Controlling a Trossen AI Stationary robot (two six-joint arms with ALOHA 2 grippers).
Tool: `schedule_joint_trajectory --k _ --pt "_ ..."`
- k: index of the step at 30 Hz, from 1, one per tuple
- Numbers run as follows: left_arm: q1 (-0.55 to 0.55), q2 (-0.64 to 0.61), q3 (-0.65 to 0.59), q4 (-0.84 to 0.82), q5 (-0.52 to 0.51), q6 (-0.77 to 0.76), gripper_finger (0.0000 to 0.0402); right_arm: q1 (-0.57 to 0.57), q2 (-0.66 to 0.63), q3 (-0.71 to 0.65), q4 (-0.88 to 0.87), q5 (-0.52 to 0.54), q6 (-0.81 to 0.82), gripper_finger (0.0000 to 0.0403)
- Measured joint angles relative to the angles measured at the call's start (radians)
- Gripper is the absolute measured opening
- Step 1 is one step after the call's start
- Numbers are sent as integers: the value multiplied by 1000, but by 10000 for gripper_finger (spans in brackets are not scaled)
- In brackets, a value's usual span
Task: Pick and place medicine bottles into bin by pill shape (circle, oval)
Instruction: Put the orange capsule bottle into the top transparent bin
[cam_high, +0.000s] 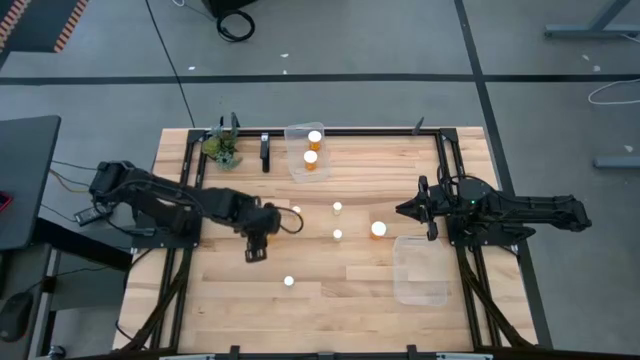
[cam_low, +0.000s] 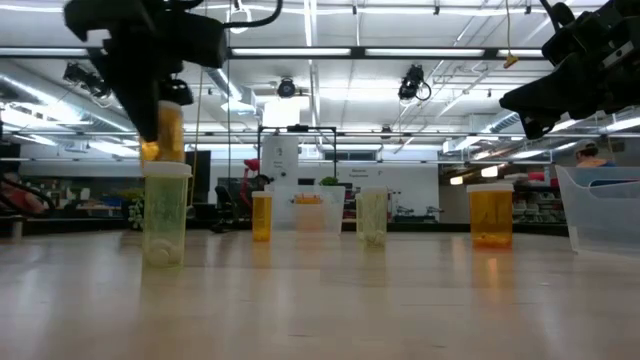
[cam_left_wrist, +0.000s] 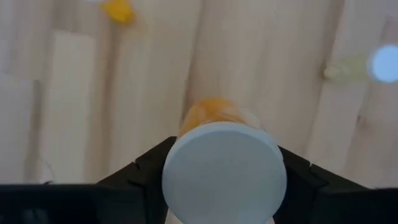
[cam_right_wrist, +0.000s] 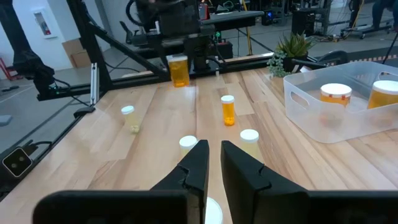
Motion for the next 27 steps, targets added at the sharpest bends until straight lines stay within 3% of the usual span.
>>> schedule_joint_trajectory --k 13,27 --pt "191 0 43 105 -29 256 215 0 0 0 0 0 0 49" --pt "330 0 43 301 -29 426 213 0 0 0 0 0 0 49"
